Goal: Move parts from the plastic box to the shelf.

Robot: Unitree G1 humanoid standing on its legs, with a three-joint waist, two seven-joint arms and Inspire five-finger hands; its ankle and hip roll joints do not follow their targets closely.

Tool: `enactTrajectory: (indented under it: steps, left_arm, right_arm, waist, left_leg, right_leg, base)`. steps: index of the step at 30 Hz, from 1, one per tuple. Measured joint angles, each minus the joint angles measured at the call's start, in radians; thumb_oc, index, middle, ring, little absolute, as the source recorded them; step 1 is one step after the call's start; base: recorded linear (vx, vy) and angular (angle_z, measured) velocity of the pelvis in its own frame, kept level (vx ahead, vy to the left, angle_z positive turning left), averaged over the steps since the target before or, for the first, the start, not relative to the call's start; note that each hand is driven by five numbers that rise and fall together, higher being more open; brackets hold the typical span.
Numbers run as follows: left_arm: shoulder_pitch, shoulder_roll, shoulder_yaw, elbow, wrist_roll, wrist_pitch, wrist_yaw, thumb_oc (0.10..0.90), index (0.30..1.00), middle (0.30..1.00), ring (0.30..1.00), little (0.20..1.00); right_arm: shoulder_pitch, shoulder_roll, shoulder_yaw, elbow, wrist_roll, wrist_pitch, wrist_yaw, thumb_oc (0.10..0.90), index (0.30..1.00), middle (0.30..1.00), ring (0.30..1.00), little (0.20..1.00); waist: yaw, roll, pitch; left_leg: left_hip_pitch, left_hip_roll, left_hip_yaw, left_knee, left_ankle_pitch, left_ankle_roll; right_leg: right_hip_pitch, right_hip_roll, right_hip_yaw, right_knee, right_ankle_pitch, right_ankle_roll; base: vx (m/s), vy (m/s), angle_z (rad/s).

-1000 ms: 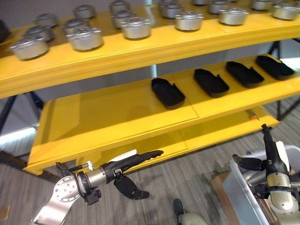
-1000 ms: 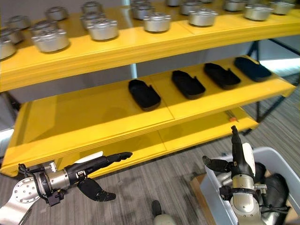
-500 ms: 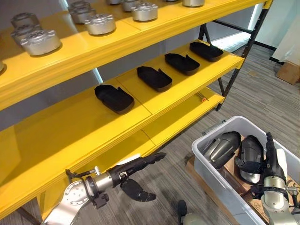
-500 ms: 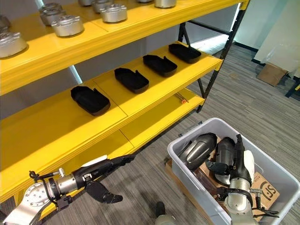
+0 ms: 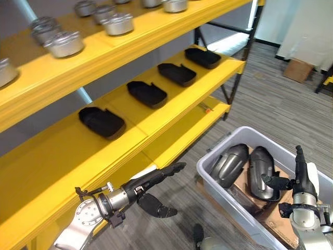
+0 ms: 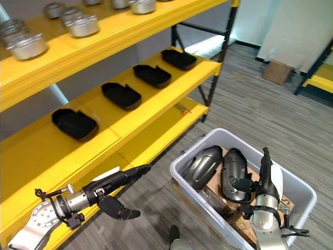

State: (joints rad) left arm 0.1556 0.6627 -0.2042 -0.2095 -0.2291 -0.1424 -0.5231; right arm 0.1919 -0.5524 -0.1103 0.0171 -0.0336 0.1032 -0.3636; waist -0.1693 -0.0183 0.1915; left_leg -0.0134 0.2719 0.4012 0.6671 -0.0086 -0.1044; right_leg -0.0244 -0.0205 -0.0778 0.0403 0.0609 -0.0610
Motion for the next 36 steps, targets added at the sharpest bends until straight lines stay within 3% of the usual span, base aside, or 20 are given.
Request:
enactTrajectory:
  steps: [1, 2, 3, 5, 6, 8, 9, 11, 13, 14, 15, 19, 25, 27, 29, 31, 32, 34, 35, 36]
  left_arm:
    - [0.005, -0.009, 0.002, -0.001, 0.000, -0.002, 0.014, 0.900, 1.000, 1.000, 1.000, 1.000]
    - [0.011, -0.009, 0.005, -0.003, 0.000, -0.004, 0.019, 0.900, 1.000, 1.000, 1.000, 1.000]
    - [0.014, -0.010, 0.010, -0.002, 0.000, -0.004, 0.018, 0.900, 1.000, 1.000, 1.000, 1.000]
    - [0.003, -0.010, 0.019, -0.001, -0.001, -0.009, 0.010, 0.900, 1.000, 1.000, 1.000, 1.000]
    - [-0.007, -0.013, 0.018, 0.001, -0.003, -0.009, 0.007, 0.900, 1.000, 1.000, 1.000, 1.000]
    - [-0.017, -0.014, 0.017, 0.005, -0.004, -0.010, 0.007, 0.900, 1.000, 1.000, 1.000, 1.000]
    - [-0.015, -0.018, 0.008, 0.014, -0.004, -0.010, 0.004, 0.900, 1.000, 1.000, 1.000, 1.000]
    - [-0.015, -0.019, 0.007, 0.013, -0.005, -0.010, -0.011, 0.900, 1.000, 1.000, 1.000, 1.000]
    - [-0.017, -0.024, 0.006, 0.011, -0.035, -0.010, -0.017, 0.900, 1.000, 1.000, 1.000, 1.000]
    - [-0.022, -0.027, 0.008, 0.011, -0.042, -0.010, -0.013, 0.900, 1.000, 1.000, 1.000, 1.000]
    - [-0.023, -0.033, 0.010, 0.012, -0.042, -0.008, -0.011, 0.900, 1.000, 1.000, 1.000, 1.000]
    - [-0.035, -0.017, 0.006, 0.003, -0.041, -0.007, -0.010, 0.900, 1.000, 1.000, 1.000, 1.000]
    - [-0.062, 0.007, 0.007, 0.001, -0.042, 0.013, -0.002, 0.900, 1.000, 1.000, 1.000, 1.000]
    - [0.001, 0.009, 0.031, -0.017, -0.041, 0.013, 0.022, 0.900, 1.000, 1.000, 1.000, 1.000]
    - [0.016, 0.016, 0.033, -0.014, -0.039, 0.014, 0.037, 0.900, 1.000, 1.000, 1.000, 1.000]
    - [0.004, 0.008, 0.029, -0.005, -0.039, 0.015, 0.038, 0.900, 1.000, 1.000, 1.000, 1.000]
    - [-0.001, 0.007, 0.031, -0.005, -0.040, 0.015, 0.039, 0.900, 1.000, 1.000, 1.000, 1.000]
    - [-0.006, 0.002, 0.031, -0.004, -0.040, 0.016, 0.037, 0.900, 1.000, 1.000, 1.000, 1.000]
    - [-0.025, -0.025, 0.030, 0.003, -0.042, 0.027, 0.037, 0.900, 1.000, 1.000, 1.000, 1.000]
    - [-0.032, -0.025, 0.030, 0.003, -0.042, 0.030, 0.036, 0.900, 1.000, 1.000, 1.000, 1.000]
  right_arm:
    - [-0.018, -0.004, 0.002, 0.001, 0.003, -0.010, 0.015, 0.900, 1.000, 1.000, 1.000, 1.000]
    - [-0.034, -0.007, 0.003, 0.001, 0.003, -0.020, 0.027, 0.900, 1.000, 1.000, 1.000, 1.000]
    - [-0.040, -0.012, 0.001, 0.000, 0.003, -0.028, 0.034, 0.900, 1.000, 1.000, 1.000, 1.000]
    - [0.015, -0.031, -0.010, -0.005, 0.010, -0.011, 0.036, 0.900, 1.000, 1.000, 1.000, 1.000]
    - [0.048, -0.034, -0.015, -0.010, 0.018, 0.002, 0.032, 0.900, 1.000, 1.000, 1.000, 1.000]
    - [0.059, -0.034, -0.006, -0.009, 0.036, 0.024, 0.034, 0.900, 1.000, 1.000, 1.000, 1.000]
    - [0.056, -0.035, 0.001, -0.011, 0.037, 0.024, 0.043, 0.900, 1.000, 1.000, 1.000, 1.000]
    - [0.055, -0.043, -0.001, -0.020, 0.038, 0.025, 0.045, 0.900, 1.000, 1.000, 1.000, 1.000]
    - [0.077, -0.073, -0.005, -0.046, 0.038, 0.031, 0.047, 0.900, 1.000, 1.000, 1.000, 1.000]
    - [0.080, -0.073, -0.005, -0.056, 0.038, 0.035, 0.052, 0.900, 1.000, 1.000, 1.000, 1.000]
    - [0.081, -0.064, 0.002, -0.060, 0.039, 0.037, 0.055, 0.900, 1.000, 1.000, 1.000, 1.000]
    - [0.081, -0.022, 0.003, -0.094, 0.038, 0.038, 0.064, 0.900, 1.000, 1.000, 1.000, 1.000]
    - [0.068, -0.002, 0.016, -0.114, 0.037, 0.037, 0.064, 0.900, 1.000, 1.000, 1.000, 1.000]
    - [0.038, -0.001, 0.033, -0.115, 0.037, 0.038, 0.076, 0.900, 1.000, 1.000, 1.000, 1.000]
    - [0.019, -0.001, 0.051, -0.115, 0.037, 0.036, 0.076, 0.900, 1.000, 1.000, 1.000, 1.000]
    - [0.030, -0.001, 0.054, -0.117, 0.037, 0.037, 0.076, 0.900, 1.000, 1.000, 1.000, 1.000]
    - [0.045, -0.001, 0.054, -0.118, 0.037, 0.039, 0.077, 0.900, 1.000, 1.000, 1.000, 1.000]
    - [0.041, -0.004, 0.054, -0.118, 0.037, 0.043, 0.080, 0.900, 1.000, 1.000, 1.000, 1.000]
    - [0.030, -0.009, 0.059, -0.117, 0.037, 0.046, 0.087, 0.900, 1.000, 1.000, 1.000, 1.000]
    - [0.027, -0.006, 0.062, -0.117, 0.037, 0.046, 0.097, 0.900, 1.000, 1.000, 1.000, 1.000]
  waist:
    - [0.026, -0.010, 0.004]
    - [0.041, -0.015, 0.007]
    - [0.030, -0.013, 0.007]
    - [-0.029, -0.019, 0.015]
    - [-0.034, -0.020, 0.014]
    - [-0.008, -0.026, 0.029]
    - [0.007, -0.018, 0.034]
    - [-0.001, 0.014, 0.035]
    - [-0.035, 0.067, 0.038]
    - [-0.045, 0.076, 0.050]
    - [-0.043, 0.073, 0.051]
    - [-0.043, 0.013, 0.079]
    - [-0.022, -0.021, 0.087]
    - [0.022, -0.020, 0.088]
    - [0.041, -0.032, 0.094]
    - [0.032, -0.034, 0.095]
    - [0.035, -0.030, 0.097]
    - [0.039, -0.006, 0.110]
    - [0.059, 0.024, 0.122]
    - [0.065, 0.026, 0.123]
  left_leg:
    - [-0.003, -0.078, -0.088, -0.053, -0.077, 0.015]
    - [0.001, -0.121, -0.112, -0.130, -0.113, 0.030]
    - [-0.005, -0.152, -0.117, -0.245, -0.138, 0.035]
    - [-0.014, -0.170, -0.082, -0.508, -0.106, 0.041]
    - [-0.022, -0.170, -0.097, -0.601, -0.064, 0.016]
    - [-0.038, -0.168, -0.178, -0.695, 0.014, 0.013]
    - [-0.034, -0.169, -0.224, -0.731, 0.034, 0.026]
    - [-0.007, -0.168, -0.216, -0.747, 0.039, 0.036]
    - [0.042, -0.168, -0.186, -0.754, 0.060, 0.048]
    - [0.043, -0.169, -0.182, -0.755, 0.129, 0.064]
    - [0.055, -0.185, -0.166, -0.755, 0.124, 0.076]
    - [0.061, -0.255, -0.139, -0.751, 0.096, 0.115]
    - [0.065, -0.278, -0.116, -0.754, 0.077, 0.130]
    - [0.081, -0.241, -0.031, -0.755, 0.071, 0.128]
    - [0.096, -0.224, 0.004, -0.755, 0.071, 0.126]
    - [0.092, -0.209, -0.024, -0.755, 0.062, 0.122]
    - [0.087, -0.199, -0.044, -0.756, 0.070, 0.114]
    - [0.084, -0.175, -0.059, -0.755, 0.089, 0.117]
    - [0.076, -0.155, -0.076, -0.755, 0.102, 0.112]
    - [0.069, -0.147, -0.080, -0.752, 0.108, 0.108]
  right_leg:
    - [-0.007, -0.003, 0.069, -0.006, 0.009, 0.005]
    - [-0.006, 0.000, 0.114, -0.020, 0.016, 0.012]
    - [0.005, 0.014, 0.155, -0.040, 0.022, 0.013]
    - [0.071, 0.035, 0.153, -0.080, 0.021, 0.014]
    - [0.097, 0.039, 0.155, -0.104, 0.007, 0.007]
    - [0.107, 0.044, 0.186, -0.118, 0.003, 0.004]
    - [0.121, 0.035, 0.231, -0.133, 0.002, 0.021]
    - [0.123, 0.028, 0.239, -0.125, 0.003, 0.041]
    - [0.131, 0.035, 0.232, -0.124, -0.009, 0.063]
    - [0.138, 0.029, 0.229, -0.122, -0.019, 0.080]
    - [0.143, 0.011, 0.230, -0.117, -0.025, 0.097]
    - [0.138, -0.059, 0.204, -0.118, -0.043, 0.148]
    - [0.130, -0.082, 0.201, -0.124, -0.034, 0.178]
    - [0.084, -0.065, 0.086, -0.099, 0.005, 0.176]
    - [0.081, -0.065, 0.034, -0.097, 0.012, 0.171]
    - [0.073, -0.058, 0.028, -0.067, -0.011, 0.178]
    - [0.070, -0.051, 0.010, -0.052, -0.022, 0.162]
    - [0.043, -0.039, -0.004, 0.014, -0.060, 0.172]
    - [-0.008, -0.107, -0.001, 0.125, -0.086, 0.187]
    - [-0.022, -0.146, 0.006, 0.147, -0.090, 0.196]
  base:
    - [0.11, 0.126, -1.87]
    - [0.11, 0.119, -1.85]
    - [0.12, 0.152, -1.50]
    - [0.21, 0.232, -0.56]
    - [0.17, 0.179, -0.16]
    - [0.09, 0.191, -0.78]
    - [0.08, 0.257, -1.02]
    - [0.07, 0.211, -0.57]
    - [0.07, 0.180, 0.02]
    - [0.05, 0.134, -0.04]
    - [0.03, 0.080, -0.17]
    - [-0.02, 0.086, -0.11]
    - [-0.06, 0.049, -0.19]
    - [-0.14, -0.187, -1.05]
    - [-0.13, -0.260, -0.60]
    - [-0.16, -0.338, 0.17]
    - [-0.23, -0.461, 0.36]
    - [-0.33, -0.645, 0.29]
    - [-0.41, -0.800, 0.26]
    - [-0.34, -0.645, 0.37]
